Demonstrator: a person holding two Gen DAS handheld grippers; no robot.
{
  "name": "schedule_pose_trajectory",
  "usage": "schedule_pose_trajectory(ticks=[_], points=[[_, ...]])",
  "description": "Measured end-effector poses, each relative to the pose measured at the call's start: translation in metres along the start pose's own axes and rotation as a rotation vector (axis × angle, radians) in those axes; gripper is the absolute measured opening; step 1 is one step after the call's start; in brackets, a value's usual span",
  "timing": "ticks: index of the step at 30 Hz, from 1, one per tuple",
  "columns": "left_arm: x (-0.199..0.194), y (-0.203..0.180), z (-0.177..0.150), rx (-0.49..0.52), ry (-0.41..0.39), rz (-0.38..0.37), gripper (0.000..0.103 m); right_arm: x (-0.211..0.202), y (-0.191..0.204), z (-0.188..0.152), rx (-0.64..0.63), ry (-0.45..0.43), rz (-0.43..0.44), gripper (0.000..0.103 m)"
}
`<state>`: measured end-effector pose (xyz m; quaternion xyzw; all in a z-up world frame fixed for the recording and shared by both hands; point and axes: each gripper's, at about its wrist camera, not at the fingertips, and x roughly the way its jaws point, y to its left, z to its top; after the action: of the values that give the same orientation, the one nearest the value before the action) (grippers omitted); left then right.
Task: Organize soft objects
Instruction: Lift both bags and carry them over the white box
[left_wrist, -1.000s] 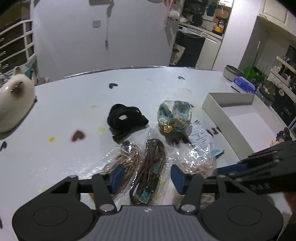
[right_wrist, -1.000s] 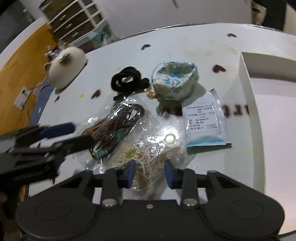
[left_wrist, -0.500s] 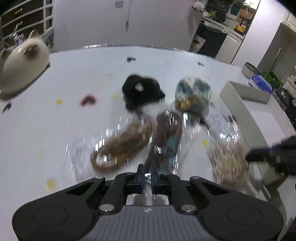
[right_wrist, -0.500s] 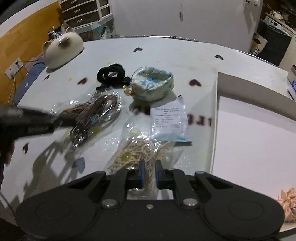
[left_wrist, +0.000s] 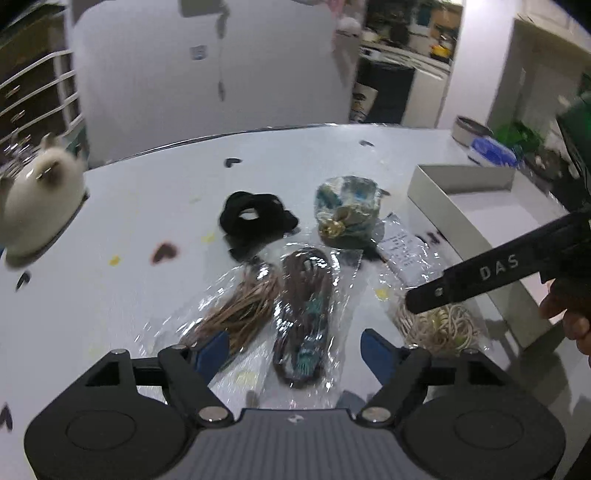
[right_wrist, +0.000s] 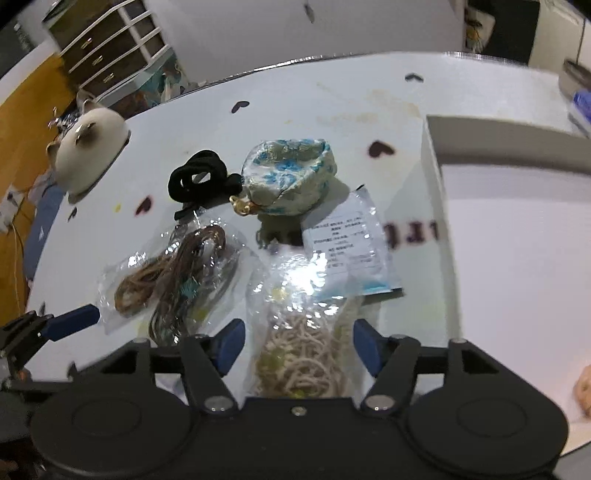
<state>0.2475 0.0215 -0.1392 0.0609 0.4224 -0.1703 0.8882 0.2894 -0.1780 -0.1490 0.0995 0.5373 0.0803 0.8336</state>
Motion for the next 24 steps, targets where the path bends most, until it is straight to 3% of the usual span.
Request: schedule_pose_trajectory(ticks=[3,5,12,15,17,24], points=[[0.016,-0.007,0.007,0.045,0.022,-0.009,0.079,0.007,0.001,0.0,-0.009,0.011,-0.007,0.072],[0.027,-0.015,0.011,0.094,0.033,-0.01,0.079,0.009,0.0,-0.001,-0.023,0.011,-0.02,0.064],[0.05,-0.028,0.013,0.212,0.058,0.029,0.079,0.002,-0.005,-0.008,-0.092,-0.007,-0.005,0.057],[0.056,-0.027,0.012,0.209,0.087,0.034,0.07,0.001,-0.003,-0.012,-0.121,-0.012,-0.004,0.055],[0.057,-0.026,0.012,0.201,0.1,0.036,0.054,0.001,-0.001,-0.013,-0.138,-0.013,-0.004,0.054],[0.044,-0.018,0.008,0.073,0.099,0.02,0.042,-0.003,0.001,-0.017,-0.154,-0.022,0.003,0.052]])
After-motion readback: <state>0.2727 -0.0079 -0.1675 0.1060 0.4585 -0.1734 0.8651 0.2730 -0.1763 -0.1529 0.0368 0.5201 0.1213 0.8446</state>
